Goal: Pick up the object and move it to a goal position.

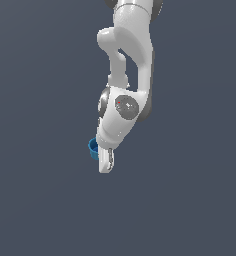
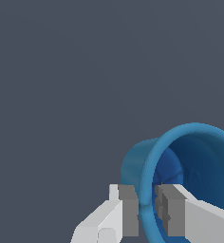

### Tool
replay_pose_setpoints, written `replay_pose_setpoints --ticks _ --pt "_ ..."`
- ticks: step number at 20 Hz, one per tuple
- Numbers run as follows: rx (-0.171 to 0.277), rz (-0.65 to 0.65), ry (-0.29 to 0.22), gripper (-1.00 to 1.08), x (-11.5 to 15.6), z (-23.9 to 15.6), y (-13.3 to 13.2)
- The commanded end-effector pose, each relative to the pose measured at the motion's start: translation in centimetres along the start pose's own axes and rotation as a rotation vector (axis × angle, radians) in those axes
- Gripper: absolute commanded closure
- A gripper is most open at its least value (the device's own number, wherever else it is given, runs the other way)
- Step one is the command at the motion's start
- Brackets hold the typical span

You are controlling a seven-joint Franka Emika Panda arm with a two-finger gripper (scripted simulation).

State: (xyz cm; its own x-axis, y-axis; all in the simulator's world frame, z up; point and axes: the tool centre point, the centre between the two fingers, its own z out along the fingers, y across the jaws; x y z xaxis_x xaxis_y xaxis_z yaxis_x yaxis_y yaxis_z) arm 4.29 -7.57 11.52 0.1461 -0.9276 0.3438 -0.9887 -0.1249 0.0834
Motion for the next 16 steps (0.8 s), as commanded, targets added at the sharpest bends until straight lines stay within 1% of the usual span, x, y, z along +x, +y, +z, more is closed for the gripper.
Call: replay_pose_setpoints --ticks 1,16 --pt "0.003 0.001 -0.001 1.08 0.3 -1.4 1.3" --pt "0.003 0.000 -0.003 1.08 2.4 -9.7 10.2"
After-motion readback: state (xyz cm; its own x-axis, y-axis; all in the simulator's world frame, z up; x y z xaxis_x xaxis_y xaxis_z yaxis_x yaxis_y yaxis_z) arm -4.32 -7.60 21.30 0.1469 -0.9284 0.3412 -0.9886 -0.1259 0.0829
